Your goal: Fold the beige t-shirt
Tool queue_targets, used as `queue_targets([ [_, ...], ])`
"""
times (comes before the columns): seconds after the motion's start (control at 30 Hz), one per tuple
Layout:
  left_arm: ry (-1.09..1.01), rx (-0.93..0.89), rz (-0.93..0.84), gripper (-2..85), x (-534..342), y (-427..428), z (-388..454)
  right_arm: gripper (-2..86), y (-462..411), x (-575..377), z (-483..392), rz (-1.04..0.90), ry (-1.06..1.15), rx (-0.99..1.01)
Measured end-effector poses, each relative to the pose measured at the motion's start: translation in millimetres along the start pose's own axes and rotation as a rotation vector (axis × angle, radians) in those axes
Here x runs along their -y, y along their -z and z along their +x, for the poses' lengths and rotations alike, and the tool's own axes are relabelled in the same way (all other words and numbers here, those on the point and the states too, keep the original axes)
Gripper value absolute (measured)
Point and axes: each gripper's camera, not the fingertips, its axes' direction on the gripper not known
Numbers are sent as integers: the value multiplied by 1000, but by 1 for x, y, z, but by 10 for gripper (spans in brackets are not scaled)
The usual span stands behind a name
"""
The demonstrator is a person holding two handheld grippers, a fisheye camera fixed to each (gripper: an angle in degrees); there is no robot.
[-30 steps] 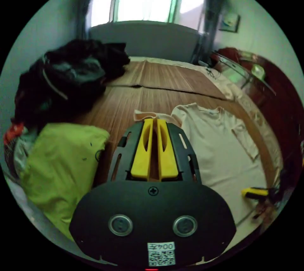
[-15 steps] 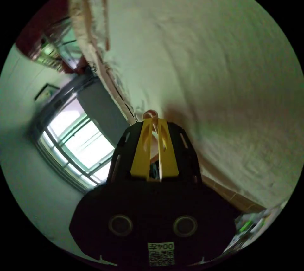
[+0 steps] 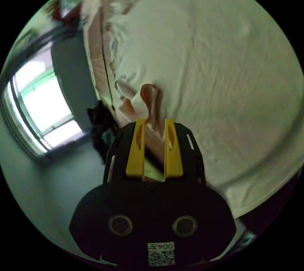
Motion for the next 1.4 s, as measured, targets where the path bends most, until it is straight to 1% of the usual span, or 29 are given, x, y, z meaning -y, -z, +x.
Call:
queue_targets([
  [0.03,95,-69,45,79,-22,-2,-19,-2,0,8,-7,-3,22,15],
  [0.1,429,-367,179,70,-119,-38,-91,1,-3,27,-23,-18,60,7],
  [0.13,510,-442,220,67,-145,-52,-107,4,-6,44,-39,-31,102,-8],
  [0.2,803,-747,394,58,-246,-122,-164,13,-12,76,-68,-54,181,-69],
  [0.23,926,-867,471,52,-290,-159,-185,23,-19,99,-92,-77,252,-133],
  [0.27,974,-907,504,46,-310,-176,-194,31,-28,125,-119,-125,342,-178],
  [0.3,1048,-937,562,34,-345,-205,-207,35,-33,138,-133,-147,383,-199],
  [0.37,1113,-914,637,20,-384,-231,-219,48,-56,188,-186,-235,549,-324],
  [0.43,1120,-917,701,12,-412,-257,-228,57,-71,227,-218,-248,603,-427],
  [0.47,1111,-924,708,12,-415,-263,-229,63,-80,253,-235,-241,612,-438],
  [0.5,1092,-932,707,10,-420,-275,-231,66,-86,266,-242,-254,609,-430],
  [0.57,1081,-935,680,9,-424,-290,-235,77,-114,318,-262,-355,551,-334],
  [0.63,1082,-916,642,7,-432,-307,-248,92,-138,351,-273,-431,491,-279],
  [0.7,1084,-840,630,6,-441,-314,-256,102,-162,376,-284,-460,457,-290],
  [0.77,1108,-804,607,5,-451,-326,-268,107,-192,403,-296,-505,421,-316],
  [0.83,1164,-846,632,4,-469,-347,-283,108,-213,418,-303,-543,408,-357],
  [0.9,1161,-892,641,4,-477,-361,-291,109,-232,428,-310,-580,412,-403],
  [0.93,1157,-895,638,4,-478,-364,-293,109,-244,433,-314,-604,419,-440],
  [1.0,1151,-875,625,4,-487,-375,-300,108,-258,436,-320,-644,430,-453],
  [1.07,1151,-879,615,4,-493,-385,-304,90,-272,439,-327,-676,461,-494],
  [1.13,1149,-889,591,5,-498,-398,-307,40,-278,438,-333,-678,512,-575],
  [1.17,1152,-902,556,5,-500,-408,-309,19,-278,438,-338,-647,551,-625],
  [1.23,1156,-934,465,6,-500,-431,-310,3,-273,439,-344,-603,579,-643],
  [1.3,1164,-966,416,8,-500,-446,-311,-3,-260,442,-348,-533,591,-593],
  [1.37,1181,-987,406,8,-504,-456,-313,-6,-238,447,-348,-456,588,-469],
  [1.4,1191,-996,404,8,-507,-461,-314,-6,-232,448,-346,-444,578,-442],
])
